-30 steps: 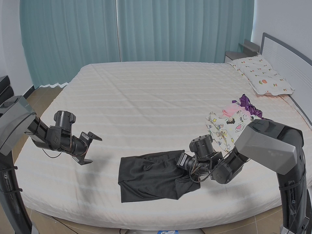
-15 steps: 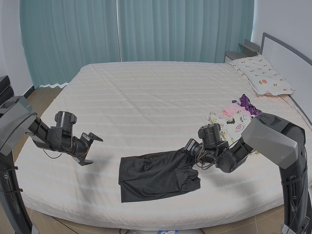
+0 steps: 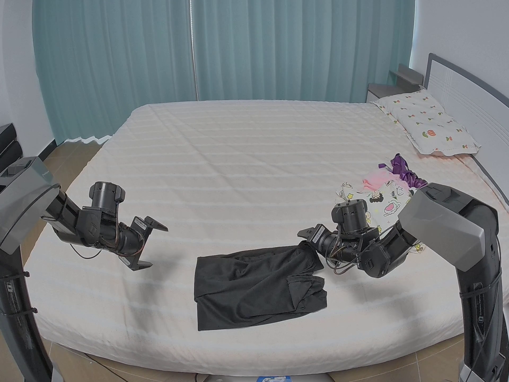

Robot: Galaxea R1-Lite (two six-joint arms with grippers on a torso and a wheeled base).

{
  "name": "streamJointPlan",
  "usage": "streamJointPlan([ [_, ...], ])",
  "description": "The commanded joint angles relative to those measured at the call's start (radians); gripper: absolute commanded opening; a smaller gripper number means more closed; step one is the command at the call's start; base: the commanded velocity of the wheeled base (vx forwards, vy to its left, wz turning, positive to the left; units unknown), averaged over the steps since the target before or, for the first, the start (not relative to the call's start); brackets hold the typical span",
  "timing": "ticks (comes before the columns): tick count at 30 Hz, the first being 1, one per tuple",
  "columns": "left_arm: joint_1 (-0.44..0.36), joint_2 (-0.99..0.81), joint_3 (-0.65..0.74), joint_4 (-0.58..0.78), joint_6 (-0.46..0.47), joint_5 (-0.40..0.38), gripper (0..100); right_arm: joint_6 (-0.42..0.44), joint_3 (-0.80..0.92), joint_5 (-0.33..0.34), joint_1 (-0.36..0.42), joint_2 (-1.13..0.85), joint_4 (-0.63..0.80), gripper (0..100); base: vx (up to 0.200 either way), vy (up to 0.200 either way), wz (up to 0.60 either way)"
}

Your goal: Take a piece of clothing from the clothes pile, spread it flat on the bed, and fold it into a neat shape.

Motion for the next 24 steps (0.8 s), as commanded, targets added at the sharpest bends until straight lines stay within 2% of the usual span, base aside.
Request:
streamJointPlan([
  [1,0.0,0.001,0.0,0.0,0.0,0.0,100,-0.008,0.022,-0.002,-0.012,-0.018,0.0,100,0.0,0.0,0.0],
  [3,0.0,0.0,0.001,-0.001,0.0,0.0,100,-0.014,0.036,-0.005,-0.01,-0.03,0.0,100,0.0,0.0,0.0],
  [8,0.0,0.001,0.0,0.0,0.0,0.0,100,-0.123,0.137,-0.007,0.019,-0.084,-0.012,100,0.0,0.0,0.0],
  [12,0.0,0.001,0.0,0.0,0.0,0.0,100,-0.295,0.243,-0.039,0.082,-0.071,-0.155,100,0.0,0.0,0.0],
  [15,0.0,0.001,0.0,-0.001,0.0,0.0,100,-0.352,0.274,-0.062,0.112,-0.048,-0.21,100,0.0,0.0,0.0],
  [18,0.0,0.001,0.0,-0.001,0.0,0.0,100,-0.453,0.279,-0.119,0.154,-0.01,-0.235,100,0.0,0.0,0.0],
  [24,-0.002,0.001,0.0,-0.001,0.0,0.001,100,-0.519,0.303,-0.129,0.169,-0.007,-0.236,100,0.0,0.0,0.0],
])
